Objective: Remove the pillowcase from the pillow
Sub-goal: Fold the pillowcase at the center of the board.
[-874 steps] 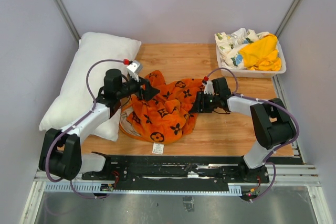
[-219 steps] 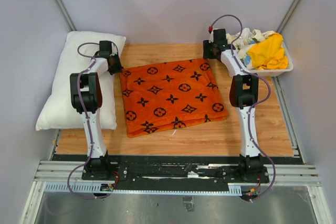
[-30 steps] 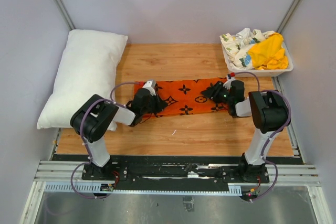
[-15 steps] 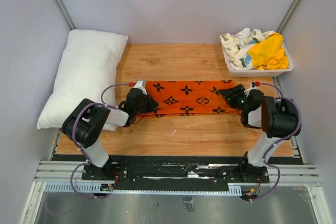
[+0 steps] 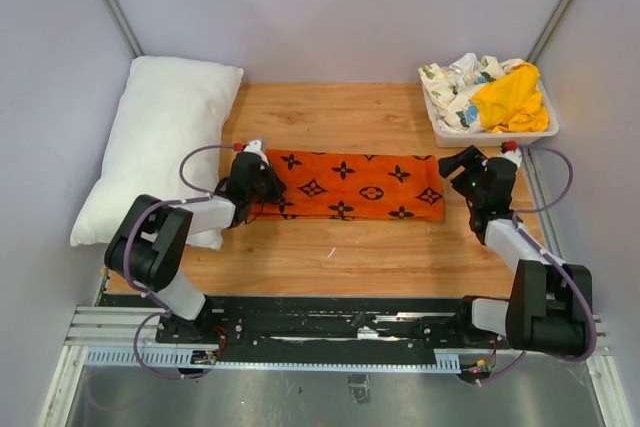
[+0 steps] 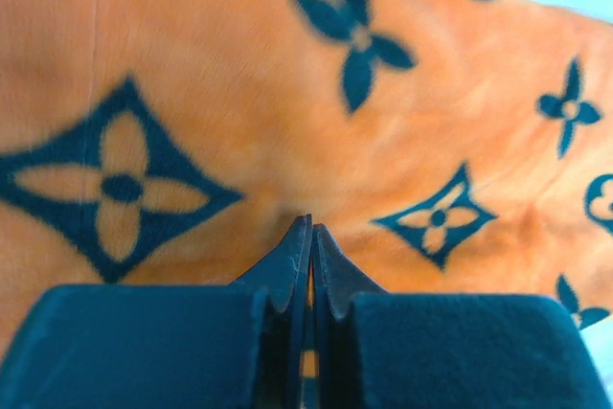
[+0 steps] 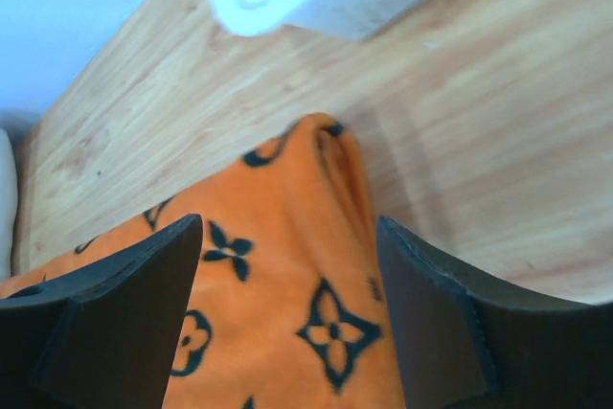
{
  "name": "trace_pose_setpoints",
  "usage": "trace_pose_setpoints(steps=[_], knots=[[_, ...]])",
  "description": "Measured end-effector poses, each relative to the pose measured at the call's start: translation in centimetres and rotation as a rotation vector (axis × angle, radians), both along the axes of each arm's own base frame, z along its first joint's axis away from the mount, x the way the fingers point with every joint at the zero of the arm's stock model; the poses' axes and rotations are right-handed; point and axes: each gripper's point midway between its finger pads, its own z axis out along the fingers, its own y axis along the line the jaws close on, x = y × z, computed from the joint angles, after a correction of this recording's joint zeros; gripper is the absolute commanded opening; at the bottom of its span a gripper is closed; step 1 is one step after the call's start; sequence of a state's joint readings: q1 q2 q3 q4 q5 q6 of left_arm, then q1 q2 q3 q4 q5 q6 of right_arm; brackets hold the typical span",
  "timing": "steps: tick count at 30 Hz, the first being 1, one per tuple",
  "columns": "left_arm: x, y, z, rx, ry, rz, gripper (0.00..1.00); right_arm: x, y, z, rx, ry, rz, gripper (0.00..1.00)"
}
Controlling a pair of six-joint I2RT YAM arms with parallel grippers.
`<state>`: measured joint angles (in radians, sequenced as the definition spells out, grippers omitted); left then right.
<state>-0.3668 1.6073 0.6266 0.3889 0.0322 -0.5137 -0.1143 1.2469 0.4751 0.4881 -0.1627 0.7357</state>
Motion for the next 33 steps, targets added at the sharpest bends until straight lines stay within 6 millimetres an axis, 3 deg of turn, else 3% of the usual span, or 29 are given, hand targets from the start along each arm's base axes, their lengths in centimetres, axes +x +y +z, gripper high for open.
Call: trace_pose_setpoints(steps=[3, 8, 10, 13, 16, 20, 22, 26, 29, 33], knots=[[1.3, -0.8, 2.9, 0.033, -0.061, -0.038, 0.23, 1.0, 2.4, 2.3, -0.079, -0.029, 0.073, 0.59], [4.4, -5.4, 10.7, 0.013, -0.246, -0.151, 0.04, 3.1, 10.9, 5.4, -0.183, -0.086, 0.302, 0.42], [5.1, -7.3, 12.4, -0.030, -0.294, -0.204, 0.02, 4.5, 14.7, 5.5, -0.196, -0.093, 0.398, 0.38], [6.0, -9.6, 11.4, -0.086, -0.304, -0.278, 0.00, 5.7, 18.7, 3.2, -0.179, -0.064, 0.501, 0.37], [6.1, -11.1, 7.1, -0.113, -0.235, -0.341, 0.00, 5.9, 21.0, -1.6, -0.146, 0.017, 0.567, 0.36], [4.9, -12.2, 1.5, -0.131, -0.124, -0.383, 0.00, 5.2, 22.0, -6.6, -0.103, 0.120, 0.608, 0.36], [4.5, -12.2, 0.5, -0.137, -0.108, -0.379, 0.00, 5.3, 22.3, -7.4, -0.082, 0.125, 0.615, 0.36], [4.8, -11.3, 0.3, -0.142, -0.132, -0.338, 0.00, 5.5, 22.3, -6.9, -0.059, 0.086, 0.613, 0.37], [5.0, -8.5, -0.8, -0.169, -0.113, -0.259, 0.00, 5.4, 20.6, -7.5, -0.021, 0.086, 0.589, 0.38], [5.9, -3.3, -0.9, -0.221, -0.107, -0.128, 0.00, 6.0, 16.4, -7.8, 0.042, 0.080, 0.518, 0.39]])
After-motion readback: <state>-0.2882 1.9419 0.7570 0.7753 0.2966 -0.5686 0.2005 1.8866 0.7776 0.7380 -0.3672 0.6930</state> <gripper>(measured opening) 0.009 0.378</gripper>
